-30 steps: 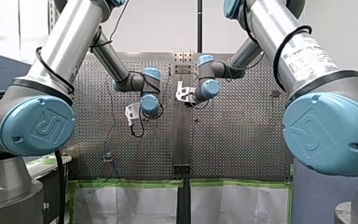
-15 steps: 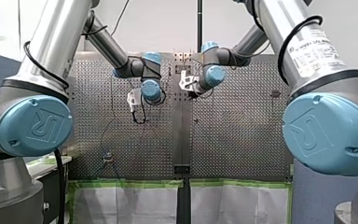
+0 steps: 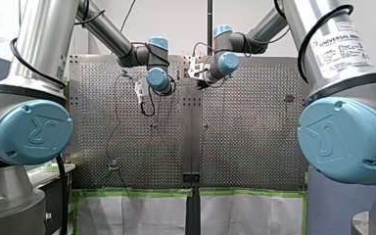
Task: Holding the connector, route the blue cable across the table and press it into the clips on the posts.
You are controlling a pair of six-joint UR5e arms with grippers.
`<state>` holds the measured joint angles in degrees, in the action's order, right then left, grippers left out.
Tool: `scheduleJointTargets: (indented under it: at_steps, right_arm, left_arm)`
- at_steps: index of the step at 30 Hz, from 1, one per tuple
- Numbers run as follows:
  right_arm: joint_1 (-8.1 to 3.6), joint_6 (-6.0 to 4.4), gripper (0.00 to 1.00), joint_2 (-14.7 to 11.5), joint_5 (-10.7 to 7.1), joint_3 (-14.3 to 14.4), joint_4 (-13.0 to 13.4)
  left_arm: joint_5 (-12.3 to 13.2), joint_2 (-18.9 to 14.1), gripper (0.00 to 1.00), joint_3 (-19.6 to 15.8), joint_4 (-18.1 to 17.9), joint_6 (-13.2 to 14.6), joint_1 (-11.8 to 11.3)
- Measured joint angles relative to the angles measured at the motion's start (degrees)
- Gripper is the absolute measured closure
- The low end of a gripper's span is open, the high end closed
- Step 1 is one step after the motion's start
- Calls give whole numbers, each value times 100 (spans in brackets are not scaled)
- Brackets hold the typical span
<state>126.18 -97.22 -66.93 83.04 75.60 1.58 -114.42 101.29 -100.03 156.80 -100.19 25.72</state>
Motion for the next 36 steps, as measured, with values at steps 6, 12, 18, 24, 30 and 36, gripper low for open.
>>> scheduleJointTargets:
  at_steps: [6,12,18,24,30,36]
  right_arm:
    - [48,-1,100,-289,-71,10,-116]
    - [-13,-69,100,-567,-76,10,-142]
    - [-113,-105,100,-528,-82,12,-155]
    - [-164,-94,100,-398,-119,11,-142]
    - [-170,-114,100,-381,-294,2,-117]
    - [-238,-188,100,-360,-466,-47,-99]
  left_arm:
    - [15,-287,100,0,14,-11,64]
    - [210,-631,100,-3,-36,-43,8]
    - [345,-803,100,34,-111,-112,-80]
    - [607,-583,100,174,-231,-145,-222]
    - [883,-276,100,224,-260,-149,-301]
    - [1032,-144,100,240,-370,-150,-404]
